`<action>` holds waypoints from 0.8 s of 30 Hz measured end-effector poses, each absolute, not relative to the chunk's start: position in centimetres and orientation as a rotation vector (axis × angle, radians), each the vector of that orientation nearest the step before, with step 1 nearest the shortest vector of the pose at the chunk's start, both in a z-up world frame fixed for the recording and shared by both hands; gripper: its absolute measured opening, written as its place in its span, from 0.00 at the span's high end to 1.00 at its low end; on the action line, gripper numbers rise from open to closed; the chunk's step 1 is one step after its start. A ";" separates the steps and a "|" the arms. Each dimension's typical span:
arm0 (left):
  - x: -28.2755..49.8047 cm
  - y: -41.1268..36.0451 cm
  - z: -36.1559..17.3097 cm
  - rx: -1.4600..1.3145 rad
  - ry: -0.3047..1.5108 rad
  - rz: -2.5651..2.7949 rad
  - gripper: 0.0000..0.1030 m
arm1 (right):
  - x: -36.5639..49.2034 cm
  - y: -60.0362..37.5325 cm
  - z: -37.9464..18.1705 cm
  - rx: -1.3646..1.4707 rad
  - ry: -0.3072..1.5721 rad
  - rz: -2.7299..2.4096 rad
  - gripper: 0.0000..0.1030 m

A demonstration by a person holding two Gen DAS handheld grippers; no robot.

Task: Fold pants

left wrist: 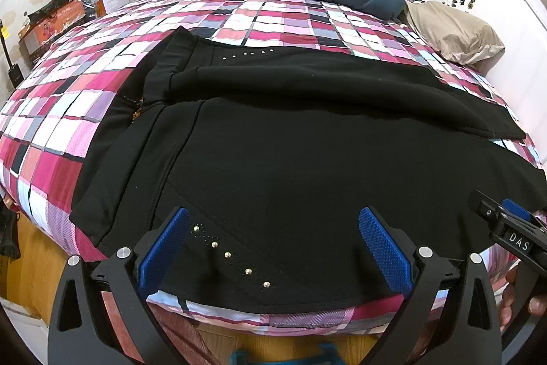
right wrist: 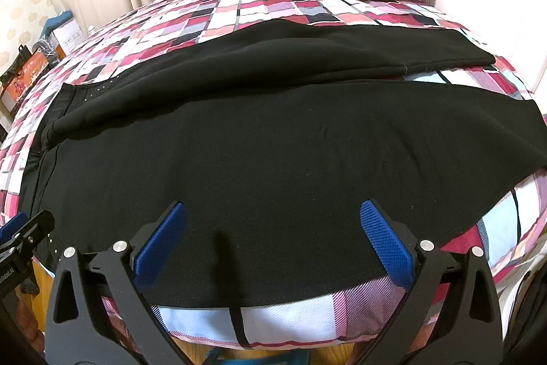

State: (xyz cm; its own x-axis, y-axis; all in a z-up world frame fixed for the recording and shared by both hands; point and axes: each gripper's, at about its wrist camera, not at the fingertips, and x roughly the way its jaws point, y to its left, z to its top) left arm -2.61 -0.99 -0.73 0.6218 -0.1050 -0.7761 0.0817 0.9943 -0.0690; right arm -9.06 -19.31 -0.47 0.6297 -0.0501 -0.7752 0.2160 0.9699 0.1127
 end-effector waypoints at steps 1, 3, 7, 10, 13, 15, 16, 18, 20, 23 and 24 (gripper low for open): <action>-2.6 -1.0 -0.7 -0.028 0.894 -0.108 0.04 | -9.1 -19.3 -0.5 0.202 0.878 -0.153 0.02; -2.6 -1.1 -0.7 -0.027 0.895 -0.109 0.04 | -9.1 -19.3 -0.5 0.202 0.879 -0.153 0.02; -2.6 -1.3 -0.7 -0.024 0.898 -0.111 0.04 | -9.1 -19.3 -0.5 0.202 0.881 -0.152 0.02; -2.5 -1.3 -0.7 -0.023 0.898 -0.111 0.04 | -9.1 -19.3 -0.5 0.202 0.880 -0.153 0.02; -2.5 -1.3 -0.8 -0.023 0.900 -0.115 0.04 | -9.1 -19.2 -0.5 0.202 0.882 -0.153 0.02; -2.5 -1.3 -0.9 -0.026 0.906 -0.132 0.04 | -9.1 -19.2 -0.5 0.202 0.881 -0.153 0.02; -2.5 -1.2 -0.9 -0.035 0.913 -0.152 0.04 | -9.1 -19.2 -0.5 0.201 0.881 -0.152 0.02; -2.2 -0.8 -0.8 -0.076 0.930 -0.208 0.04 | -9.0 -19.0 -0.5 0.198 0.881 -0.149 0.02; -1.7 -0.1 -0.4 -0.098 0.946 -0.238 0.04 | -8.7 -18.9 -0.3 0.194 0.880 -0.142 0.02; -0.1 1.7 0.5 -0.101 0.976 -0.280 0.04 | -7.8 -19.0 0.2 0.204 0.879 -0.101 0.02; 0.7 2.2 0.7 -0.109 0.998 -0.304 0.04 | -7.5 -19.1 0.5 0.209 0.877 -0.078 0.02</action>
State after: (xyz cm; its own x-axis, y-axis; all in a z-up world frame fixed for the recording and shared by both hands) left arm 0.66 2.24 0.72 0.5042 -0.3011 -0.8094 0.2018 0.9524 -0.2287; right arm -7.50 -19.12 0.53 0.6384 0.0179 -0.7695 0.1531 0.9768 0.1498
